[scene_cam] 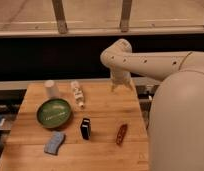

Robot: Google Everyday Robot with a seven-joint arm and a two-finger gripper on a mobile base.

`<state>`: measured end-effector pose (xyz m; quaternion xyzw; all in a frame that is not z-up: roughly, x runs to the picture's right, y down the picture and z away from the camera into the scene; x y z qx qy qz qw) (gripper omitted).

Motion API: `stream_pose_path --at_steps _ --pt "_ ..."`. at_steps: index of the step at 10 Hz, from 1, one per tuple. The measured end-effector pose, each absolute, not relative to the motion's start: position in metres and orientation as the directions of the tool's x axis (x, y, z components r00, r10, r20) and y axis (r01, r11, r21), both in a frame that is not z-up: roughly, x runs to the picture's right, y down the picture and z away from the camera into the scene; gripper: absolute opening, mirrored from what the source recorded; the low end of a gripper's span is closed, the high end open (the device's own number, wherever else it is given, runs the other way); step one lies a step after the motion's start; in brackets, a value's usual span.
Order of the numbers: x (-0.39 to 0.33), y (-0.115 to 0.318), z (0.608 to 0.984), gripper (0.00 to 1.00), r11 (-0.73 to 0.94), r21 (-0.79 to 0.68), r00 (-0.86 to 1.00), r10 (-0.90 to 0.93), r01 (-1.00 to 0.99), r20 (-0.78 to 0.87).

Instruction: Place the ceramic cup over the eraser

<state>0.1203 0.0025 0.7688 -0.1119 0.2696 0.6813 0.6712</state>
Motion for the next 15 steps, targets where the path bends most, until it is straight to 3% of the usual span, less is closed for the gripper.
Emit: stream_pose_path --at_steps 10,15 --pt "0.121 0.003 0.768 0.64 0.048 0.216 -0.071 0.856 -0.975 -0.512" --pt "0.093 -0.015 0.736 0.64 0.125 0.107 0.068 0.904 -0.986 -0.423"
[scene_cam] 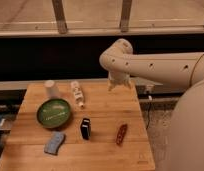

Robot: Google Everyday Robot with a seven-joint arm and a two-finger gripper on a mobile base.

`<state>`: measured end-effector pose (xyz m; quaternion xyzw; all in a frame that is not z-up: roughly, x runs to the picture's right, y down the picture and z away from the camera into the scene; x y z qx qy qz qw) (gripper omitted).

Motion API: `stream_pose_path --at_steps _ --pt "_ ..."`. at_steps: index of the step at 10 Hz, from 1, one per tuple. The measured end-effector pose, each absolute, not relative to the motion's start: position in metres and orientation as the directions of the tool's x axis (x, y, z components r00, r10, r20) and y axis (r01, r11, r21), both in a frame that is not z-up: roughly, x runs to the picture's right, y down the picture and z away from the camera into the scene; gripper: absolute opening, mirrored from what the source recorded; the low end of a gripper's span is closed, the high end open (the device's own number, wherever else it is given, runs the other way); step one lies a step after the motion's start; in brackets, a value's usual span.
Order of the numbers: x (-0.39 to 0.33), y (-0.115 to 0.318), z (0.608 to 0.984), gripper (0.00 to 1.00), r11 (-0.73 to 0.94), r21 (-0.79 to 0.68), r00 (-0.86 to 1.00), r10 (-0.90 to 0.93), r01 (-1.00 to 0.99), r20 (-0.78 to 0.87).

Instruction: Place the ceramic cup over the eraser

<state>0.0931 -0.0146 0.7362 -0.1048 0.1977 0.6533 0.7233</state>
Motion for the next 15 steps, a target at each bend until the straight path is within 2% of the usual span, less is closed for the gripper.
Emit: stream_pose_path --at_steps 3,10,15 --pt "0.052 -0.041 0.723 0.64 0.179 0.019 0.16 0.916 -0.984 -0.367" --pt "-0.099 -0.071 0.724 0.64 0.338 -0.223 0.388 0.888 -0.914 -0.246" --pt "-0.095 -0.072 0.725 0.64 0.337 -0.217 0.385 0.889 -0.916 -0.246"
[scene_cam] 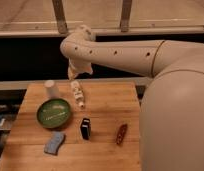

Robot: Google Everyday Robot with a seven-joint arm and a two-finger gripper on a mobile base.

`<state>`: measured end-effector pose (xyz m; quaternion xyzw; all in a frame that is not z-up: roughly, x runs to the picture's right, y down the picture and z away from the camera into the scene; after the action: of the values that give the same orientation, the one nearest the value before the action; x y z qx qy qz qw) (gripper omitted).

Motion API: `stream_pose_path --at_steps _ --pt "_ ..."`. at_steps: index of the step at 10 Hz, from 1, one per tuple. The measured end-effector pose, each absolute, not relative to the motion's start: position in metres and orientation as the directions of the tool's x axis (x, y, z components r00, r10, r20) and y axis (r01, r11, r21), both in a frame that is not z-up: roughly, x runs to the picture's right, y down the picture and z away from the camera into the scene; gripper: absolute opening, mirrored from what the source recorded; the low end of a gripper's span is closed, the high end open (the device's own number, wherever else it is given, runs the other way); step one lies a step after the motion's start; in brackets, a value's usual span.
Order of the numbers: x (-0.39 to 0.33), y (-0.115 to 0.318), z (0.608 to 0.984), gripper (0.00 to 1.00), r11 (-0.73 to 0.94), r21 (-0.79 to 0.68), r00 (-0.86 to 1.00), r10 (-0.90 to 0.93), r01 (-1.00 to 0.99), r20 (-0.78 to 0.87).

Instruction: Place the ceramic cup over the eraser

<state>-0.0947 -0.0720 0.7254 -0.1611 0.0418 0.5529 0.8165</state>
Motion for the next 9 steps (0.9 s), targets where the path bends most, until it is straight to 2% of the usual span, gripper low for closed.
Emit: stream_pose_path --at_steps 5,9 --pt "-0.1 -0.068 0.741 0.64 0.332 -0.26 0.395 0.884 -0.907 -0.251" --pt "-0.153 -0.075 0.762 0.64 0.411 -0.319 0.492 0.839 -0.854 -0.234"
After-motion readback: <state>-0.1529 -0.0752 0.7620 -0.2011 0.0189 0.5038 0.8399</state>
